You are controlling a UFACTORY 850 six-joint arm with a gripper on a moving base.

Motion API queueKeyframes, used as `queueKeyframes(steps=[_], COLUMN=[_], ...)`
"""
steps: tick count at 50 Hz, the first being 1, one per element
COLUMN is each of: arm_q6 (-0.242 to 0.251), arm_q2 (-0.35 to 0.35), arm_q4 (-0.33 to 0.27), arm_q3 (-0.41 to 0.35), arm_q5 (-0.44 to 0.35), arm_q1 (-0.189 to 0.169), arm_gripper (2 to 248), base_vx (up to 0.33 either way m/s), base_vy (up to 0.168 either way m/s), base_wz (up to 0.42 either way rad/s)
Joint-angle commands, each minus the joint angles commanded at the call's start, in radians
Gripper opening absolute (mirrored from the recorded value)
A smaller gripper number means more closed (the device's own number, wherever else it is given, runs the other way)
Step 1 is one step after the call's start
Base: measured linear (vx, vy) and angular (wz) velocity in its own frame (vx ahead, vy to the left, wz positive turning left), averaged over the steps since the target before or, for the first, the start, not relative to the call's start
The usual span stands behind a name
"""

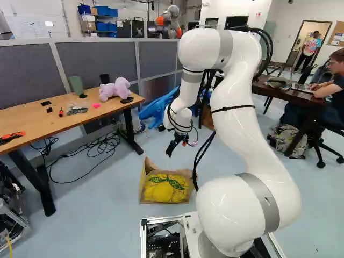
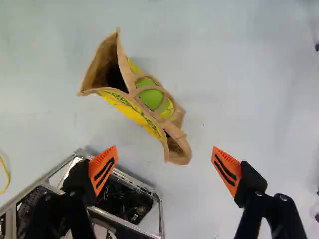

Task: Pick up the bag on the ground and place it on the table

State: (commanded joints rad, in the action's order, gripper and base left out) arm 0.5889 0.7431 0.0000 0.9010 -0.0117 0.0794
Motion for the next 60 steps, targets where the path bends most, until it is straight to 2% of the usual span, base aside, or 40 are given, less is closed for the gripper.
queueKeyframes(steps=[33, 41, 60], arm_q6=[0.341, 0.363, 0.367], arm_q2=[0.134, 0.166, 0.242], arm_q4=[0.000, 0.000, 0.000], arm_q3=[0.083, 0.104, 0.156], arm_q5=[0.000, 0.000, 0.000], arm_q1=[0.000, 0.000, 0.000], arm_gripper=[247, 247, 247], base_vx=[0.000, 0.000, 0.000], base_vy=[0.000, 0.000, 0.000], base_wz=[0.000, 0.000, 0.000])
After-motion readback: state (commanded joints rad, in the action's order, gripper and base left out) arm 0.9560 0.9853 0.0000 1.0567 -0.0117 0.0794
